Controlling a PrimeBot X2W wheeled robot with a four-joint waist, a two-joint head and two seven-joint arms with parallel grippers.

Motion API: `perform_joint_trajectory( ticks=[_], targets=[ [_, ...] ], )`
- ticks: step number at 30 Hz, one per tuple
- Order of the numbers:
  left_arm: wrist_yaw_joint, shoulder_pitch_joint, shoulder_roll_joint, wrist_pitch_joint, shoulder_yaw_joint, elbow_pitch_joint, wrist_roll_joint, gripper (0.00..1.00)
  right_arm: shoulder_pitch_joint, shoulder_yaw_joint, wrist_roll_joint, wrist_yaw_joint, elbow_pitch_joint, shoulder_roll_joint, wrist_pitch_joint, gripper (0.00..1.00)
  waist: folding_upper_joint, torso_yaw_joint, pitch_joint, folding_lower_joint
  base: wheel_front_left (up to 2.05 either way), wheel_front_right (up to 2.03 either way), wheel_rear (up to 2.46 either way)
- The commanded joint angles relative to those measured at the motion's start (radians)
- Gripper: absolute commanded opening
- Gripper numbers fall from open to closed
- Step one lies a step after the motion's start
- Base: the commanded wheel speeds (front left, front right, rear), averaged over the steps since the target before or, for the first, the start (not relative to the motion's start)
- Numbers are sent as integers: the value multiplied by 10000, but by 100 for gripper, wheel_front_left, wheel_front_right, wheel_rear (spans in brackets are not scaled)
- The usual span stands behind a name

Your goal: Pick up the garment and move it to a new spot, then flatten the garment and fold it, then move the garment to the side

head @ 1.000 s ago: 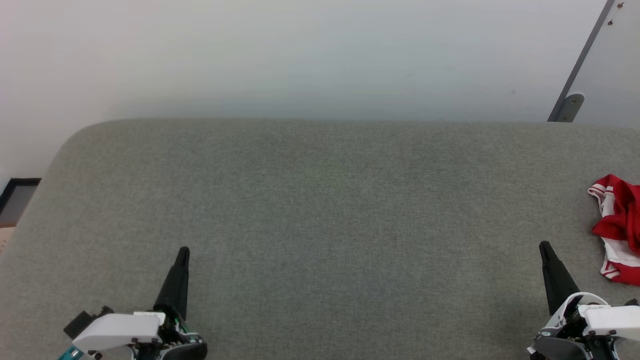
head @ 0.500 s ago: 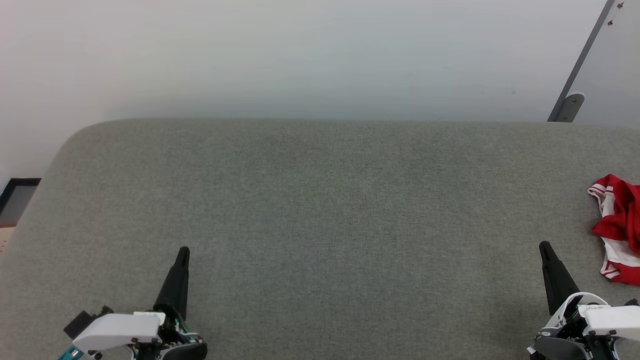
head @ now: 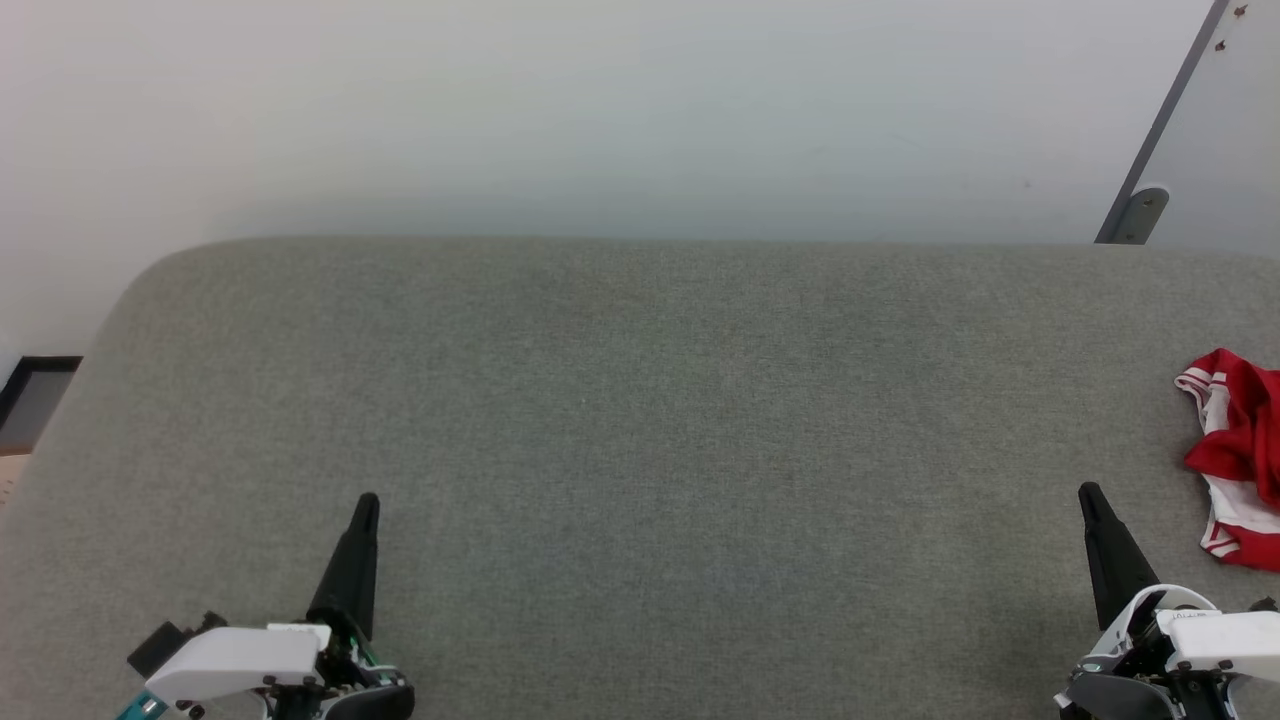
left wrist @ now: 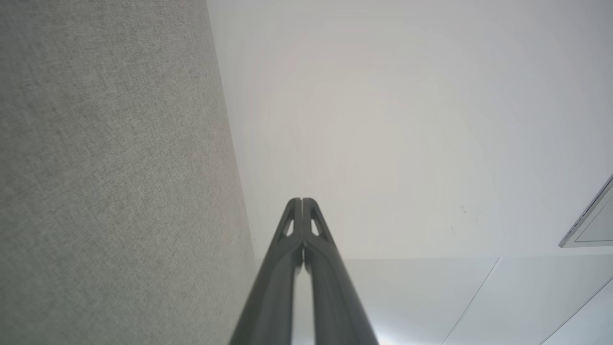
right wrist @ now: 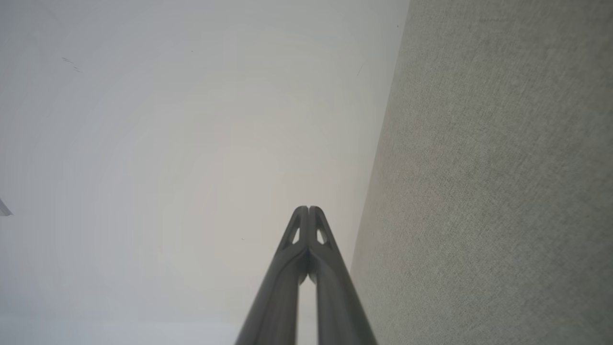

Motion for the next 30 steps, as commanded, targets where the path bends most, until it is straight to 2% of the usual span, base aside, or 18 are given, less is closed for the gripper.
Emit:
perform_joint_trajectory(
  ticks=[1,30],
  targets=[
    [-39,-96,4,16,18,-19,-32,0,-28,5,39,-12,3,34,23,0,0,0,0,0,0,0,0],
    [-39,-95,4,15,17,-20,-34,0,-28,7,41,-12,3,35,21,0,0,0,0,0,0,0,0]
  ],
)
